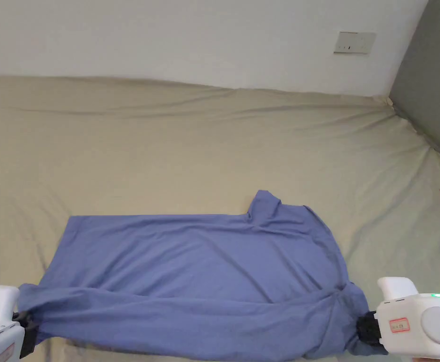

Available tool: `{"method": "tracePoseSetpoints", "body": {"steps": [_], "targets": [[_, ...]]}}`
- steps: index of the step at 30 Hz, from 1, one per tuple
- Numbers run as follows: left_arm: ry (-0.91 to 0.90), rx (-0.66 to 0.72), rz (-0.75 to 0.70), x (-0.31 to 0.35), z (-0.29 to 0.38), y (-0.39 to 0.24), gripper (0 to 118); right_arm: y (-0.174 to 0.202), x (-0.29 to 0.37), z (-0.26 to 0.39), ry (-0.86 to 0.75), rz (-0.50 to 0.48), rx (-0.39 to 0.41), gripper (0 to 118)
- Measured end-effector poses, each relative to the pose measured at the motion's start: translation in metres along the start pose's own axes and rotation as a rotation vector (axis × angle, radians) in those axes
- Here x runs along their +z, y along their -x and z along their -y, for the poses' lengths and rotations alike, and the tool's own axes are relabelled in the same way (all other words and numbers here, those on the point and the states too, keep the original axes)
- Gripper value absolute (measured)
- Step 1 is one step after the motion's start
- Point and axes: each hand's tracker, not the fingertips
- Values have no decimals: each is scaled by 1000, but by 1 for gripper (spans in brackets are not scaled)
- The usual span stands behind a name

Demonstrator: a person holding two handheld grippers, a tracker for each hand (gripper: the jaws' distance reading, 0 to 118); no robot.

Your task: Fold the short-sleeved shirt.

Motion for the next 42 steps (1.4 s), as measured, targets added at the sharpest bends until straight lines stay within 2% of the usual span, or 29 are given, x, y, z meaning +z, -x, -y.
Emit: {"method": "tracePoseSetpoints", "body": {"steps": [4, 8, 13, 18, 20, 22, 23, 24, 25, 26, 27, 28, 29, 30, 34, 38, 40, 42], "targets": [[4, -44, -10, 22, 5, 11, 6, 1, 38, 7, 3, -21, 13, 12], [59, -60, -11, 35, 22, 29, 6, -3, 47, 29, 68, -3, 35, 12], [190, -106, 44, 23, 62, 33, 6, -19, 20, 66, 175, -41, -31, 12], [325, -186, 52, -20, 101, 29, 6, -18, -30, 93, 250, 0, -39, 12], [343, -191, 37, -30, 109, 28, 6, -18, -47, 99, 263, 16, -49, 23], [354, -181, 48, -39, 113, 31, 6, -19, -59, 104, 252, 28, -55, 27], [358, -165, 47, -41, 114, 30, 6, -21, -64, 105, 251, 55, -48, 37], [354, -162, 48, -40, 113, 29, 6, -23, -63, 104, 240, 93, -42, 55], [350, -170, 46, -38, 111, 28, 7, -27, -58, 103, 248, 158, -34, 80], [338, -176, 41, -36, 108, 29, 19, -31, -54, 101, 249, 171, -37, 90], [330, -178, 39, -35, 106, 28, 48, -34, -48, 100, 236, 153, -42, 93], [293, -182, -29, -30, 102, 30, 90, -36, -38, 96, 217, 149, -52, 93], [281, -169, -28, -26, 95, 33, 110, -39, -26, 91, 190, 150, -59, 93], [242, -135, -17, -20, 88, 36, 115, -38, -17, 86, 153, 156, -56, 93], [-1, 37, 30, 29, 38, 36, 114, -10, 48, 49, -121, 170, 24, 93], [-306, 95, 41, 88, -18, 23, 114, 37, 116, 14, -401, 175, 99, 93], [-418, 105, 56, 116, -39, 13, 114, 59, 143, 1, -490, 193, 98, 93], [-541, 104, 38, 142, -55, 0, 113, 79, 166, -6, -627, 126, 85, 93]]}}
